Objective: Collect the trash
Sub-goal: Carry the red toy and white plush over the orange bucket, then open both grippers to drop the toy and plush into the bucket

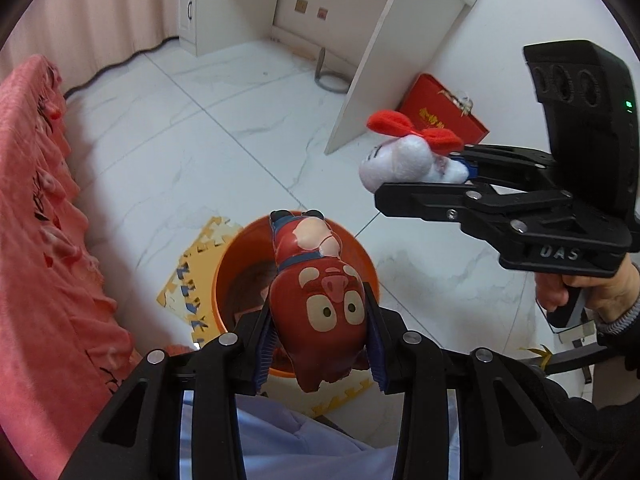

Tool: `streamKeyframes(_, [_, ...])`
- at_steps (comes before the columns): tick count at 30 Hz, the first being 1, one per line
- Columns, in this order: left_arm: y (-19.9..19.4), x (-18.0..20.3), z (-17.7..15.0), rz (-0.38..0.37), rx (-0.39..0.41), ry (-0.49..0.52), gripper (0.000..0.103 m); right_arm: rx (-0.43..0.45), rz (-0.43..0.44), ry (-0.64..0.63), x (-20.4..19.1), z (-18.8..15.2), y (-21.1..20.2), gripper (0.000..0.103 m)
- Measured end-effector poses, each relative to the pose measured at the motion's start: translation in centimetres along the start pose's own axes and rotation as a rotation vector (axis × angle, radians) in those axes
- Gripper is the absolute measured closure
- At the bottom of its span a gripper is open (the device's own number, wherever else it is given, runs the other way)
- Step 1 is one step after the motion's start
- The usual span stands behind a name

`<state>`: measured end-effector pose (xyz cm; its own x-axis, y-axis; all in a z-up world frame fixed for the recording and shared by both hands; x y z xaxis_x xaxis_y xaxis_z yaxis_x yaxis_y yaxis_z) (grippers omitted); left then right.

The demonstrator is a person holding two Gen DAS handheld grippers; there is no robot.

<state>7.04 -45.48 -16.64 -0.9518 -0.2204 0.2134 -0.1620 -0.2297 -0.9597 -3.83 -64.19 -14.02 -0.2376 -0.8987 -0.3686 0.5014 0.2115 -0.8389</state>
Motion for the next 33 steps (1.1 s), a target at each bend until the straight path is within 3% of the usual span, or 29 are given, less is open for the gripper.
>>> streamKeyframes(5, [1.5, -0.5, 0.5, 0.008, -0.04, -0.024, 0.059, -0.026, 0.008, 0.025, 0.6, -0.3, 1.5, 0.066])
streamKeyframes(7, [1.8, -0.2, 0.2, 0.024, -0.045, -0.029, 0.042, -0.033, 0.01, 0.029, 0.6, -0.4, 2.0, 0.066])
streamKeyframes(8, [1.7, -0.2, 0.2, 0.026, -0.044, -0.032, 0.041, -0.035, 0.01, 0.028, 0.5, -0.4, 2.1, 0.066])
streamKeyframes(20, [0.8, -0.6, -0.6, 0.025, -0.039, -0.077, 0.04, -0.071, -0.008, 0.041, 0.3, 0.2, 4.2, 0.059])
streamKeyframes(24, [0.7, -0.9, -0.9, 0.026, -0.04, -0.086, 0.04, -0.076, -0.027, 0.05, 0.1, 0.1, 4.5, 0.041])
streamKeyframes(33, [0.0, -0.7, -1.7, 0.027, -0.027, -0.096, 0.04, -0.062, -0.011, 0.039, -0.9, 0.1, 3.5, 0.041])
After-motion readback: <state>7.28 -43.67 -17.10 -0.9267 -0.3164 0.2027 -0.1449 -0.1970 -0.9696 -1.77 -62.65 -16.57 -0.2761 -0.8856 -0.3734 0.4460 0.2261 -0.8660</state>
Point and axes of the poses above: each gripper's, at about its wrist camera, not at the fingertips, and y roughly the way its jaws point, x to its right, z to its top, the point moved 2 cm from there along y, roughly the way its jaws point, and after that the axes turned 13 degrees about -x, right-handed, at the moved point
